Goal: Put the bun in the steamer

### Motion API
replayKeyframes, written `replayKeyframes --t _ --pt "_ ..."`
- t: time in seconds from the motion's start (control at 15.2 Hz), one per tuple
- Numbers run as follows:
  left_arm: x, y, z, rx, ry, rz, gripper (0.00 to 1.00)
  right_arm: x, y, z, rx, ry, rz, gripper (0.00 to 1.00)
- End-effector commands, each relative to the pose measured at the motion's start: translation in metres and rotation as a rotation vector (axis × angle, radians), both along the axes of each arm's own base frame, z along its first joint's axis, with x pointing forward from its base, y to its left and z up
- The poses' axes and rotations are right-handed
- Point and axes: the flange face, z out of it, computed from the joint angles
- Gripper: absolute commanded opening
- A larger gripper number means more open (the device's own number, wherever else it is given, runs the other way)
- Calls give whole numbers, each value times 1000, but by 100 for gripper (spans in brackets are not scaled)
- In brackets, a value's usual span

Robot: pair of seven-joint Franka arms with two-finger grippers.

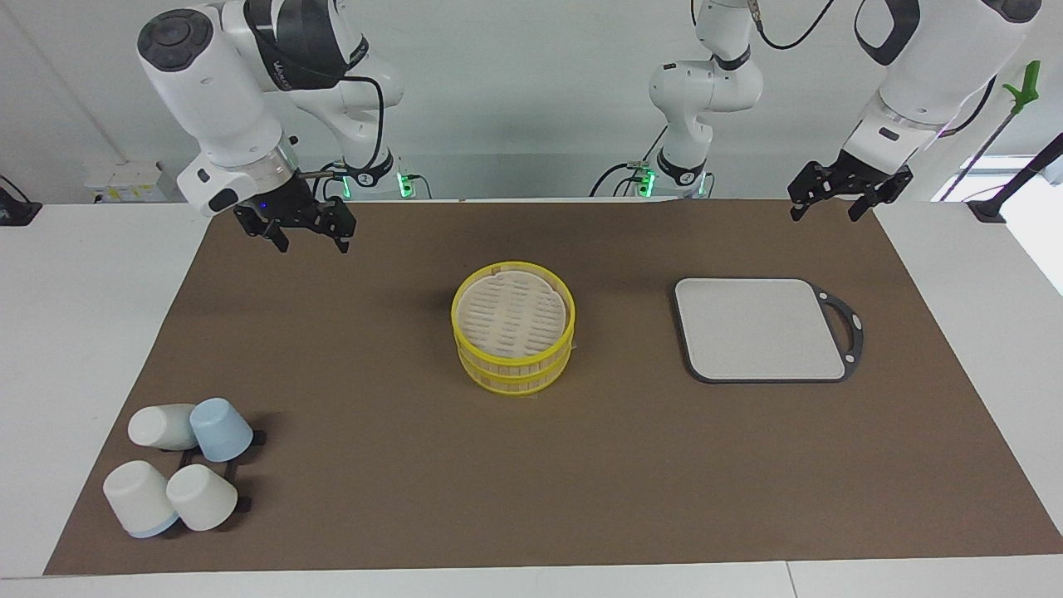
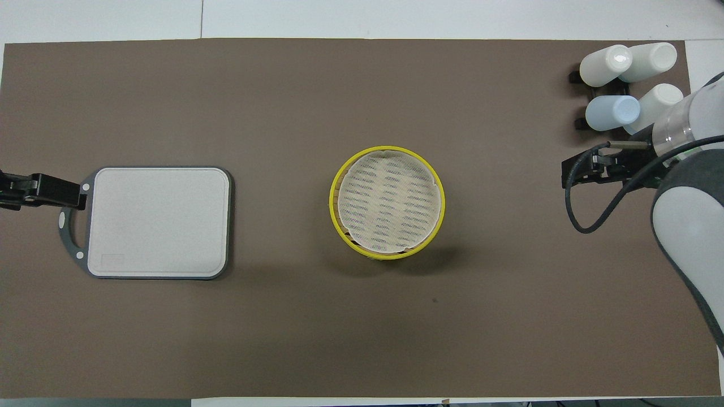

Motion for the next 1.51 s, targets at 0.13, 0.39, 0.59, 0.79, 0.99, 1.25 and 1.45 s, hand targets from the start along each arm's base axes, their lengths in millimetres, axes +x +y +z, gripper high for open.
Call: replayKeyframes --t 0.13,0.39,0.59,0.79,0.99,1.25,1.45 --pt "-6 2 3 -16 -3 -5 100 7 -2 0 -35 -60 63 100" --pt "-7 4 2 -16 6 2 100 2 -5 -3 -74 -22 96 100" --pt "-8 5 2 -16 8 2 100 2 -16 -4 -71 -11 88 100" --pt "-9 5 1 -16 8 2 100 2 -35 -4 -69 -7 64 100" --pt "-9 2 1 -16 7 -2 100 2 -63 -2 -64 2 36 100" --pt "-9 1 1 -16 7 -4 100 2 -59 -1 -62 1 45 100" --pt "-9 0 1 -16 7 -5 100 3 -59 -1 -62 1 47 100"
